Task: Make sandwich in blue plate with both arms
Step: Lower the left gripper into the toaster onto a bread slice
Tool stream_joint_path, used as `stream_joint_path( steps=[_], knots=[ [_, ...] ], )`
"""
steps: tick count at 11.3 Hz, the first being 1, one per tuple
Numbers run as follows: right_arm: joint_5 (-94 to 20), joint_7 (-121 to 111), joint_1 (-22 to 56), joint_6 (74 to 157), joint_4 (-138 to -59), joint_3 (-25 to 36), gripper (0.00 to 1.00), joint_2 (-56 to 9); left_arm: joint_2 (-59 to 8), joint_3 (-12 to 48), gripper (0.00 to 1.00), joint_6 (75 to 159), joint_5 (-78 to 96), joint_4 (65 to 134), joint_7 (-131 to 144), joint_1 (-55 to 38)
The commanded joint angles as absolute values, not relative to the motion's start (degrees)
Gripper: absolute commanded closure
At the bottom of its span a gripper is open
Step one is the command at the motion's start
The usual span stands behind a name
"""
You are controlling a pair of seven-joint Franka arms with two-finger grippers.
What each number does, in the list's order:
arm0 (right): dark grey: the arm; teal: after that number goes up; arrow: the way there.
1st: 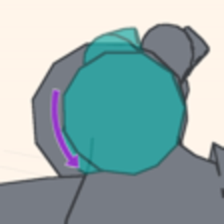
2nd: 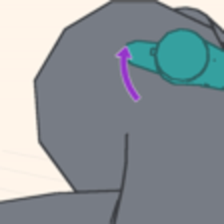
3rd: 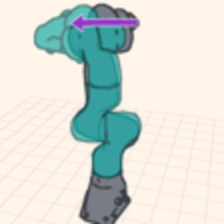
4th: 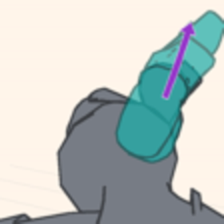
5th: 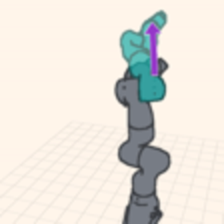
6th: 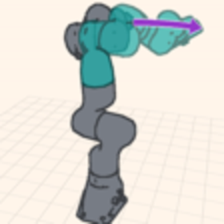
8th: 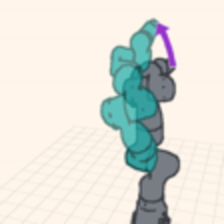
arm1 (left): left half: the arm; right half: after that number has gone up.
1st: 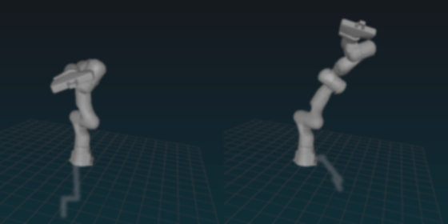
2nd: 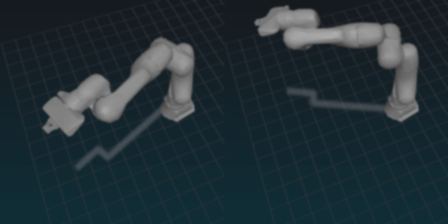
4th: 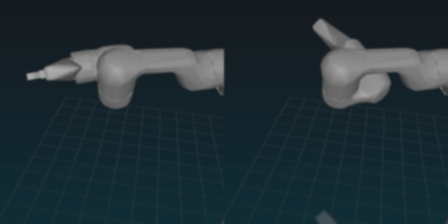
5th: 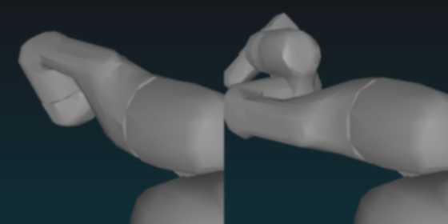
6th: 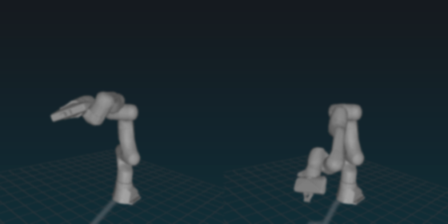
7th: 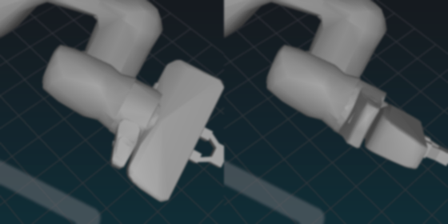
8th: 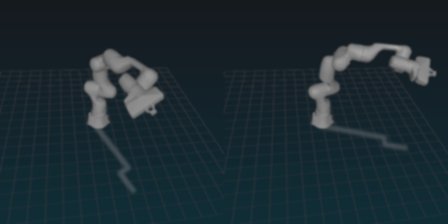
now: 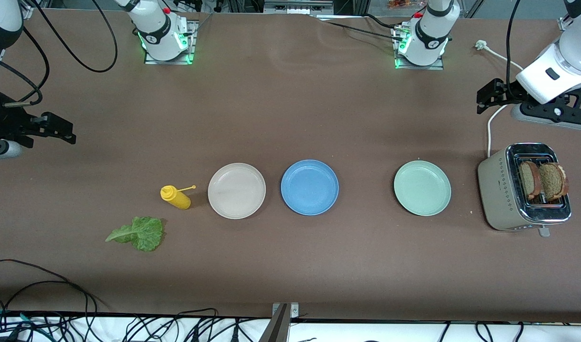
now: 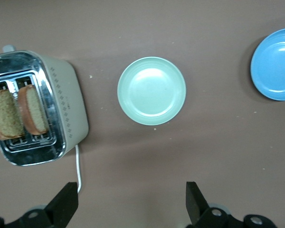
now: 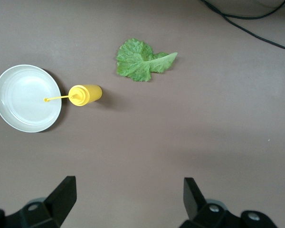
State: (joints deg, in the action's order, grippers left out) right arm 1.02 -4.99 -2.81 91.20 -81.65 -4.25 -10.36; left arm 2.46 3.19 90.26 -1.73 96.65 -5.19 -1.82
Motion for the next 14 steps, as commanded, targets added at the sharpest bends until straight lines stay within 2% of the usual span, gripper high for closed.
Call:
stream_joint_path(
  steps=[1,5,7,9,12,14],
  knots=[
    [0.09,-4.75,-2.9,90.79,-80.6,-4.31,0.0,-10.72,-0.42,1.5,0.0,89.21,-4.39,94.23,-10.52,2.09],
    [0.09,-4.75,-2.99,90.7,-80.6,-4.31,0.0,-10.72,-13.32,1.49,0.0,89.47,-3.52,85.11,-17.75,11.49],
    [0.09,-4.75,-2.99,90.62,-80.6,-4.31,0.0,-10.72,-19.31,1.49,0.0,89.56,-3.6,80.0,-17.75,12.74],
    [0.09,-4.75,-2.99,90.53,-80.6,-4.31,0.0,-10.72,-23.36,1.41,0.0,90.52,-3.87,79.19,-17.58,12.75],
    [0.09,-4.83,-2.99,90.79,-80.6,-4.31,0.0,-10.72,-27.58,1.41,0.0,97.46,-7.98,79.28,-17.75,13.36],
    [0.09,-4.75,-2.9,90.88,-80.51,-4.31,0.0,-10.72,-28.3,1.49,0.0,98.44,-8.61,80.06,-17.75,14.4]
  ],
)
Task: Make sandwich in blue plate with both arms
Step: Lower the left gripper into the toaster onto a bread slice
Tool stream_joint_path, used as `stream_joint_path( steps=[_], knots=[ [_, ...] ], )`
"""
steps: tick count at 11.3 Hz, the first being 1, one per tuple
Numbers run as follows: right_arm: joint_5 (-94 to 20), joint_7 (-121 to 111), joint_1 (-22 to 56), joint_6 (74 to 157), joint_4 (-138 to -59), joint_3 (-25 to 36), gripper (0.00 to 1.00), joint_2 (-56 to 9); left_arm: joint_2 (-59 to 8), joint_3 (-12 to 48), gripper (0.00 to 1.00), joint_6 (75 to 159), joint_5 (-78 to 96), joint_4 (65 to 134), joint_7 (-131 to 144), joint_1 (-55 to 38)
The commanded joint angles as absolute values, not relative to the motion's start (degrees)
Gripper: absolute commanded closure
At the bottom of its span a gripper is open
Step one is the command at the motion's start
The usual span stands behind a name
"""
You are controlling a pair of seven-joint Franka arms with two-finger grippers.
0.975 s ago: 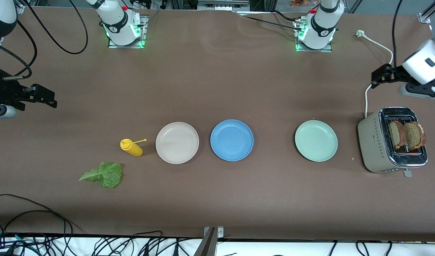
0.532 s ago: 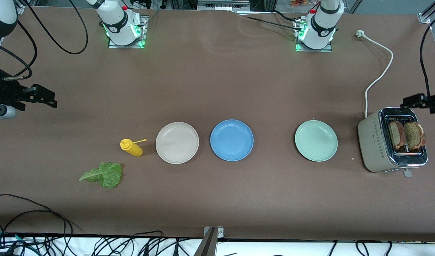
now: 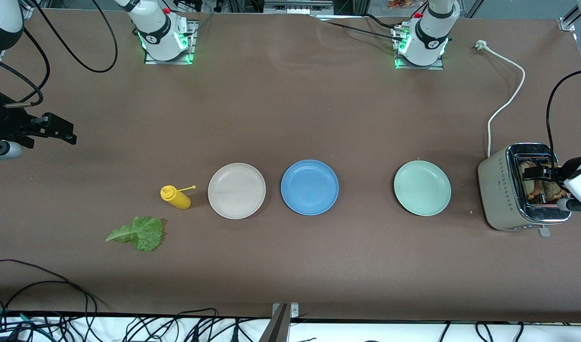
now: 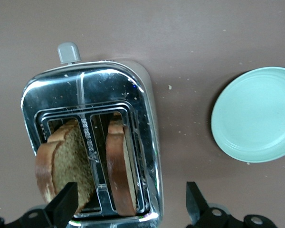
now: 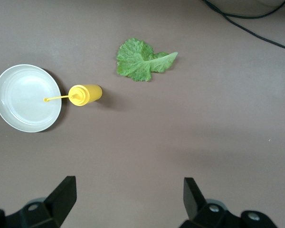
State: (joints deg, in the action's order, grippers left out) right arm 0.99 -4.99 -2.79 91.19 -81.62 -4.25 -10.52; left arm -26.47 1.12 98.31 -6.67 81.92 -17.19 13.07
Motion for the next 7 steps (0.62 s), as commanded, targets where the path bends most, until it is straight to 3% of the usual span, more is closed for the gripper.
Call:
stream_joint_path(
  steps=[1,3,4,7],
  knots=[
    [0.09,-4.75,-2.9,90.88,-80.59,-4.31,0.0,-10.72,-28.56,1.49,0.0,98.44,-8.0,80.85,-17.75,15.72],
    [0.09,-4.75,-2.9,90.88,-80.51,-4.31,0.0,-10.72,-29.88,1.49,0.04,98.44,-7.91,81.03,-17.58,16.17],
    [0.09,-4.75,-2.9,90.88,-80.51,-4.31,0.0,-10.72,-29.88,1.49,0.19,98.0,-7.82,81.82,-17.32,16.26],
    [0.09,-4.75,-2.9,90.88,-80.59,-4.31,0.0,-10.72,-29.79,1.58,0.45,96.25,-7.74,82.44,-15.83,16.17]
  ],
)
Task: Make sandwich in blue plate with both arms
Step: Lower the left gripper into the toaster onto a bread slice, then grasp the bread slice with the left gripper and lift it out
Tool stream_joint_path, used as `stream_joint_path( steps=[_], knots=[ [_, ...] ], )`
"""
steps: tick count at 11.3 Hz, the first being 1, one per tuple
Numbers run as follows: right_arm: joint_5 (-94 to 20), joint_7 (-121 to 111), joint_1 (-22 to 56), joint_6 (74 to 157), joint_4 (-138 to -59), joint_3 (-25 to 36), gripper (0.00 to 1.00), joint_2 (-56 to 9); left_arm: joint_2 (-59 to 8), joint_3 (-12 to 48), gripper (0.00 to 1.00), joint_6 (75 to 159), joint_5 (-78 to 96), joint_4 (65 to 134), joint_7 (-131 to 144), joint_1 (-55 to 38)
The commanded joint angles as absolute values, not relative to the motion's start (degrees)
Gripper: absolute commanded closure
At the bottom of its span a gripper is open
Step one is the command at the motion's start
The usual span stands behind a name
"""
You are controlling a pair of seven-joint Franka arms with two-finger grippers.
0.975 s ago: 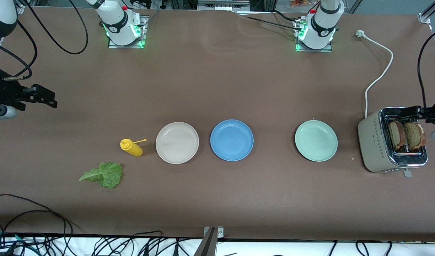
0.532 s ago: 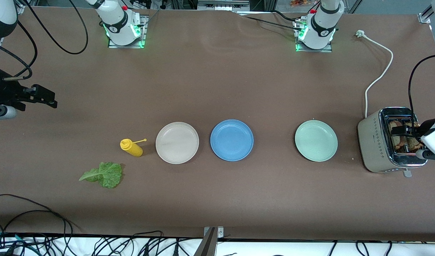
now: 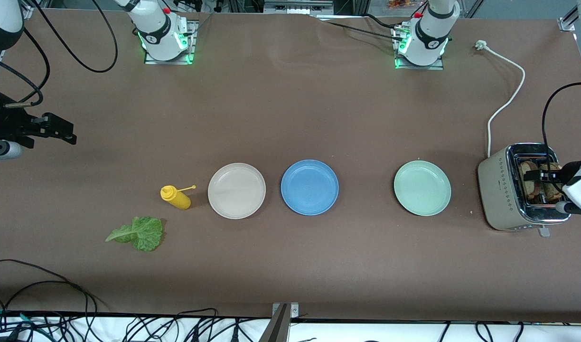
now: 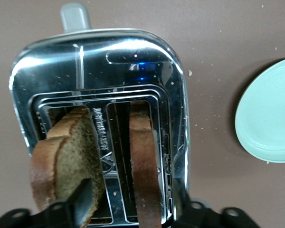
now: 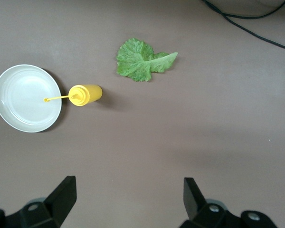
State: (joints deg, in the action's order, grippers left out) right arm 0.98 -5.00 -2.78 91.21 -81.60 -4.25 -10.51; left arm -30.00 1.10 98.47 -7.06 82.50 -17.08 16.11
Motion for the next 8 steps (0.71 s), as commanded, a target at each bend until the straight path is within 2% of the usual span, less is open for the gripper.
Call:
stream_joint_path(
  steps=[1,2,3,4,8],
  knots=[
    [0.09,-4.75,-2.9,90.88,-80.6,-4.31,0.0,-10.72,-29.88,1.58,0.52,95.37,-7.73,82.62,-14.95,16.08],
    [0.09,-4.75,-2.9,90.88,-80.51,-4.31,0.0,-10.72,-29.8,1.58,0.68,95.19,-7.73,83.14,-14.51,16.08],
    [0.09,-4.75,-2.9,90.88,-80.59,-4.31,0.0,-10.72,-29.79,1.58,0.9,95.01,-7.73,83.14,-14.5,16.0],
    [0.09,-4.75,-2.9,90.88,-80.6,-4.31,0.0,-10.72,-29.62,1.76,1.0,95.01,-7.73,83.06,-14.59,16.0],
    [0.09,-4.75,-2.9,90.88,-80.59,-4.31,0.0,-10.72,-28.57,2.2,1.0,93.52,-7.82,82.27,-14.5,15.38]
  ],
)
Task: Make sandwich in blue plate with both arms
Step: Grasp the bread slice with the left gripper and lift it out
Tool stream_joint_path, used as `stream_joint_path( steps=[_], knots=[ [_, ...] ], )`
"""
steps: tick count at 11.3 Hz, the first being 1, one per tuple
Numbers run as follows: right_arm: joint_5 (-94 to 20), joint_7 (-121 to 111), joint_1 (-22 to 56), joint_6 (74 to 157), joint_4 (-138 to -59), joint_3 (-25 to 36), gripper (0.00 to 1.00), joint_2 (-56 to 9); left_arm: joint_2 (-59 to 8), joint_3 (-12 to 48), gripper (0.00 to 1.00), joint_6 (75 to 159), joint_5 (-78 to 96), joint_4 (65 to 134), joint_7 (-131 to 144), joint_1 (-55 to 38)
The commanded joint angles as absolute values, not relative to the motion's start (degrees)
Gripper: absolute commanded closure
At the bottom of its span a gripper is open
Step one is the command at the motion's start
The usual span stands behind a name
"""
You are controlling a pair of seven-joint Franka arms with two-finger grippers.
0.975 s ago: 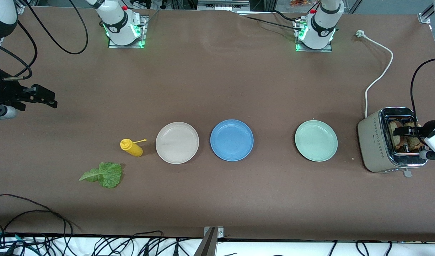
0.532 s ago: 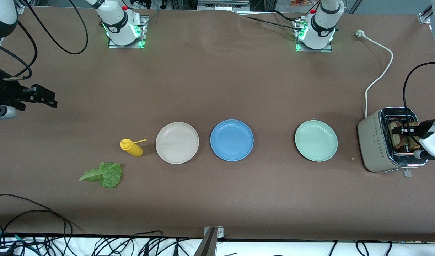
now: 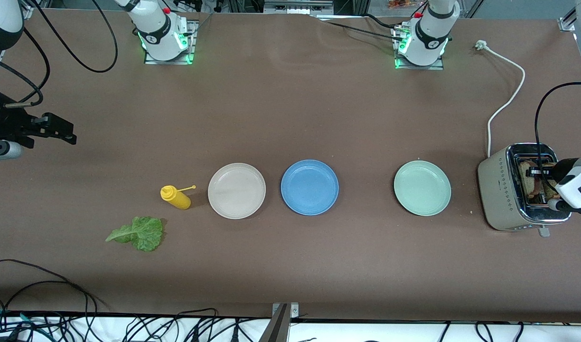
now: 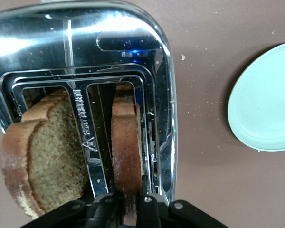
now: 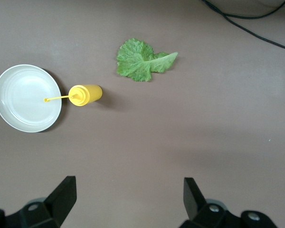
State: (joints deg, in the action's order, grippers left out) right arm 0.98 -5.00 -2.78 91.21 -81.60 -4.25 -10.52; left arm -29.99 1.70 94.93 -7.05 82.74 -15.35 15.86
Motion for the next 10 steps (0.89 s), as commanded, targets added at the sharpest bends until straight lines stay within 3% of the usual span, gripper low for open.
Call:
stream_joint_path(
  steps=[1,6,10],
  knots=[
    [0.09,-4.75,-2.9,90.88,-80.6,-4.31,0.0,-10.72,-27.87,2.63,1.0,93.25,-8.43,82.18,-14.59,15.21],
    [0.09,-4.75,-2.9,90.88,-80.6,-4.31,0.0,-10.72,-19.36,3.16,1.0,85.19,-8.7,80.42,-15.2,10.47],
    [0.09,-4.83,-2.9,90.88,-80.6,-4.31,0.0,-10.72,-15.12,3.16,1.0,79.73,-7.74,80.33,-15.12,0.29]
  ],
)
